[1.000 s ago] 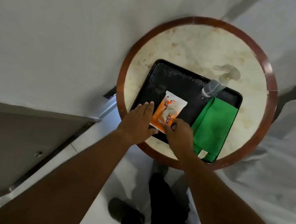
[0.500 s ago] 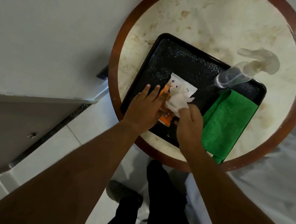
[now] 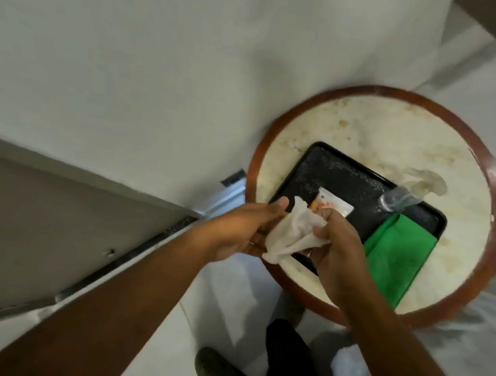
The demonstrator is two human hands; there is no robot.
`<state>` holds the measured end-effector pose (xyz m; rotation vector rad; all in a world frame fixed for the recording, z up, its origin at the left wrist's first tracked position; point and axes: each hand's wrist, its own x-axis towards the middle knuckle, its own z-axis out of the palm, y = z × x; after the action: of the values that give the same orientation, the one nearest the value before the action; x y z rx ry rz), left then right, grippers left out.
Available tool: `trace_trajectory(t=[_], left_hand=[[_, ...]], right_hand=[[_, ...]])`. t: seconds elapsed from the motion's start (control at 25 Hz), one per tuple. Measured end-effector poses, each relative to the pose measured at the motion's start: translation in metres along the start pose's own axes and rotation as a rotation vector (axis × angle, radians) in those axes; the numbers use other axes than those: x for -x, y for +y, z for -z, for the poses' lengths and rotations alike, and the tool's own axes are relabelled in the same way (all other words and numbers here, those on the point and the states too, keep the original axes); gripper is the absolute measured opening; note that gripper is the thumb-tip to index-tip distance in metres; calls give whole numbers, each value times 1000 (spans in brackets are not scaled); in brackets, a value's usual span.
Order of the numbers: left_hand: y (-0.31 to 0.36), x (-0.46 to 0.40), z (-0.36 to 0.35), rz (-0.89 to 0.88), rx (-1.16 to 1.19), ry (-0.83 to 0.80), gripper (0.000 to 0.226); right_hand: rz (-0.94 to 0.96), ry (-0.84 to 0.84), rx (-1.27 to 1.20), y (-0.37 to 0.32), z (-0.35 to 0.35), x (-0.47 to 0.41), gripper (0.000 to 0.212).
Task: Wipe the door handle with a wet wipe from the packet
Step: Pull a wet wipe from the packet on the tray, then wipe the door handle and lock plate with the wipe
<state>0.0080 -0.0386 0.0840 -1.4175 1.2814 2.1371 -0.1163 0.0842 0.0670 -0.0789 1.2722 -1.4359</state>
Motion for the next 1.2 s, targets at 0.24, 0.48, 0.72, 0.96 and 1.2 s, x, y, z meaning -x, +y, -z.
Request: trace_trajectory(t=[0.24,0.48,0.72,0.96,1.2], left_hand=[[-18,146,73,-362,289,305,20],[-70,272,126,-462,293,239,32],[-125,365,186,-757,415,492,8],[-147,421,222,-874,343,710,28],[-135,444,254,-946,243,1122,30]], right_hand=[[42,-163,207,-6,-122,60,17],[174,-323,297,10,-250,142,17],[270,-483,465,44,-346,198,19],[340,-556,594,43,-405,217,40],[598,-417,901,23,-438,199,45]])
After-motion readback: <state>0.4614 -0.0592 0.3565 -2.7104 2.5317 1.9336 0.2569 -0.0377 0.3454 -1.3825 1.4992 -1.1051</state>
